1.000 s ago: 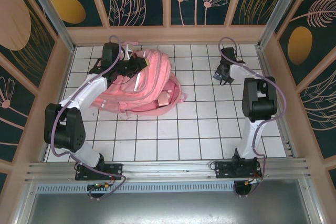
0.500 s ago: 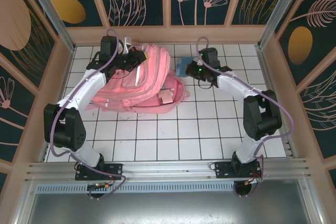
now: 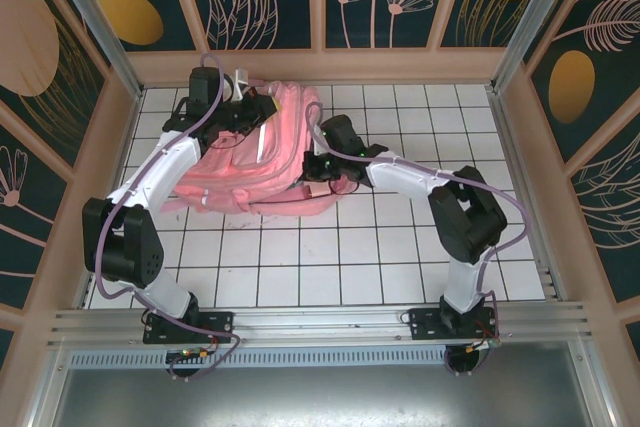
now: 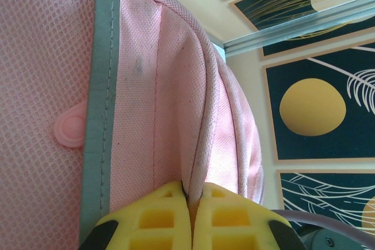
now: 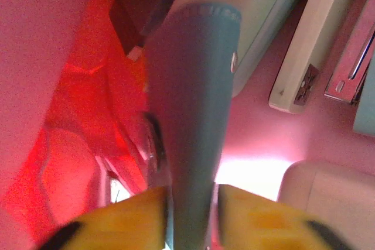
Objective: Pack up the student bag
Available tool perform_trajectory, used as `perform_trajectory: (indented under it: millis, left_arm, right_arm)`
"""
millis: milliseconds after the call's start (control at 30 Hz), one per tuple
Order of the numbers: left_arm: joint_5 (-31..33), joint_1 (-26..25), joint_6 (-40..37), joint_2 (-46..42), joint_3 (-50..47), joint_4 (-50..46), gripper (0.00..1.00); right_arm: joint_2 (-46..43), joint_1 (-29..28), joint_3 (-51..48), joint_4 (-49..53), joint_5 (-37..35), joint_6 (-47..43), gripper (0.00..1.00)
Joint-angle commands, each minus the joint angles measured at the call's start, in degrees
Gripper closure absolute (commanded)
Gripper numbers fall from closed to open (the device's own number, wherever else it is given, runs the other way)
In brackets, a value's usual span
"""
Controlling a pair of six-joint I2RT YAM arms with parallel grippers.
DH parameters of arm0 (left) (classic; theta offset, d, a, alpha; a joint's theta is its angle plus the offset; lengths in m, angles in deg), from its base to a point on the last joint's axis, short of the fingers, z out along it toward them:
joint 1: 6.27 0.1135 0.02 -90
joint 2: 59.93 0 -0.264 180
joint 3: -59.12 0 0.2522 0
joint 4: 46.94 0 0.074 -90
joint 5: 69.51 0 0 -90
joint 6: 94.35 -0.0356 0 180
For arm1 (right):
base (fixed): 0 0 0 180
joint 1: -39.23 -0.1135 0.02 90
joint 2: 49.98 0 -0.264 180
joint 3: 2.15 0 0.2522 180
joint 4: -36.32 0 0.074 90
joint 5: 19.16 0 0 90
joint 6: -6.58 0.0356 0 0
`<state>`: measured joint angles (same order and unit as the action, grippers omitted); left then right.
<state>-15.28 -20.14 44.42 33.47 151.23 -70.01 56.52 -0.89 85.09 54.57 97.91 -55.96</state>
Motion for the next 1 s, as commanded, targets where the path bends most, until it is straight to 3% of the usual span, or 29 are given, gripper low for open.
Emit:
perform_trajectory:
  millis: [0,67,133,600,967]
  left_arm:
    - [-3.08,0.19,0.54,-2.17,2.26,5.87,1.0]
    - [-3.12,0.21,0.45,-2.33,1.95,5.87,1.0]
    - [-3.17,0.19,0.27,-2.35,1.73,5.79,1.0]
    - [-3.51,0.07,-0.51,-2.78,-1.69,5.77,1.0]
    - [-3.34,-1.13,-0.17,-1.81,-2.44,6.24,1.0]
  right_arm:
    - [0.29,-1.23,1.71,2.85,-0.25,-3.64,0.53]
    - [-0.95,-0.95,1.47,2.55,-1.91,-3.69,0.36]
    - [-2.21,-0.51,1.42,2.45,-3.01,-3.82,0.29]
    - [-12.55,10.84,-9.53,-0.48,-9.54,-1.1,0.36]
    - [5.11,13.05,2.1,8.87,-16.01,-7.37,0.36]
